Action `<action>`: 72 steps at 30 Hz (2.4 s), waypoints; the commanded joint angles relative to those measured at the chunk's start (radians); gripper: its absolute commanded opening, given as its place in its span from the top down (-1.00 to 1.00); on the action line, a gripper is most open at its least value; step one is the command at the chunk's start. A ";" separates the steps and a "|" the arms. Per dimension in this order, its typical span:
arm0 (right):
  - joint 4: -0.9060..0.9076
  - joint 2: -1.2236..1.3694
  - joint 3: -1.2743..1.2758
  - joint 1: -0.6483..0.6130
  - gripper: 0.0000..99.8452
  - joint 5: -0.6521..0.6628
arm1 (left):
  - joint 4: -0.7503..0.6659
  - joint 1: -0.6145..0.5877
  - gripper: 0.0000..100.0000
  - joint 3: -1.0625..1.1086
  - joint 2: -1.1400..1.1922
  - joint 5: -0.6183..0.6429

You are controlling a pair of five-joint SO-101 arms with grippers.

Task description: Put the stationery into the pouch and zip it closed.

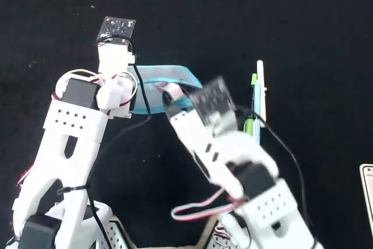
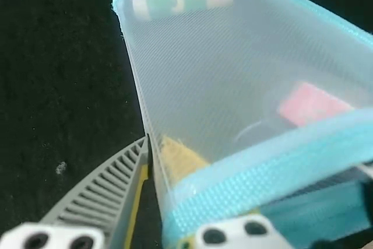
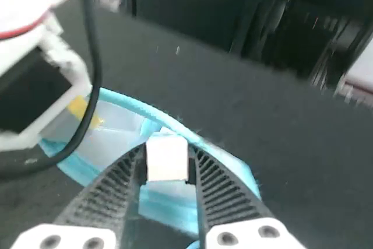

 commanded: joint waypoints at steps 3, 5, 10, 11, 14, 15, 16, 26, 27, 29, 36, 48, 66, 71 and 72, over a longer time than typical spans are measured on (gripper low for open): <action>0.166 0.196 -0.223 -0.011 0.66 -0.015 | 0.015 -0.008 0.94 -0.012 0.018 -0.011; 0.232 0.197 -0.259 -0.048 0.54 -0.014 | 0.015 -0.008 0.94 -0.012 0.025 -0.011; 0.361 0.136 -0.348 -0.084 0.52 -0.012 | 0.015 -0.008 0.94 -0.012 0.025 -0.011; 0.382 0.108 -0.363 -0.084 0.52 -0.012 | 0.015 -0.008 0.94 -0.012 0.026 -0.011; 0.454 0.016 -0.407 -0.084 0.52 -0.012 | 0.017 -0.008 0.94 -0.010 0.026 -0.011; 0.482 -0.015 -0.427 -0.083 0.52 -0.012 | 0.017 -0.008 0.94 -0.010 0.026 -0.011; 0.511 -0.042 -0.449 -0.078 0.52 -0.012 | 0.015 -0.008 0.94 -0.010 0.026 -0.011; 0.629 -0.019 -0.507 0.479 0.52 -0.020 | 0.017 -0.008 0.94 -0.010 0.026 -0.009; 0.632 0.021 -0.490 0.523 0.52 -0.021 | 0.018 -0.008 0.94 -0.010 0.021 -0.009; 0.624 0.120 -0.446 0.589 0.52 -0.021 | 0.021 -0.008 0.94 -0.010 0.017 -0.009; 0.359 0.552 -0.335 0.715 0.52 -0.091 | 0.020 -0.008 0.94 -0.007 0.026 -0.005; 0.037 0.958 -0.335 0.730 0.52 -0.140 | 0.017 -0.008 0.94 0.012 0.025 -0.003; 0.110 1.376 -0.644 0.769 0.56 -0.140 | 0.014 -0.002 0.94 0.061 0.017 -0.003; 0.279 1.472 -0.796 0.876 0.92 -0.138 | 0.014 -0.007 0.94 0.061 0.017 -0.003; 0.305 1.486 -0.826 0.901 0.98 -0.137 | 0.015 -0.007 0.94 0.062 0.017 -0.003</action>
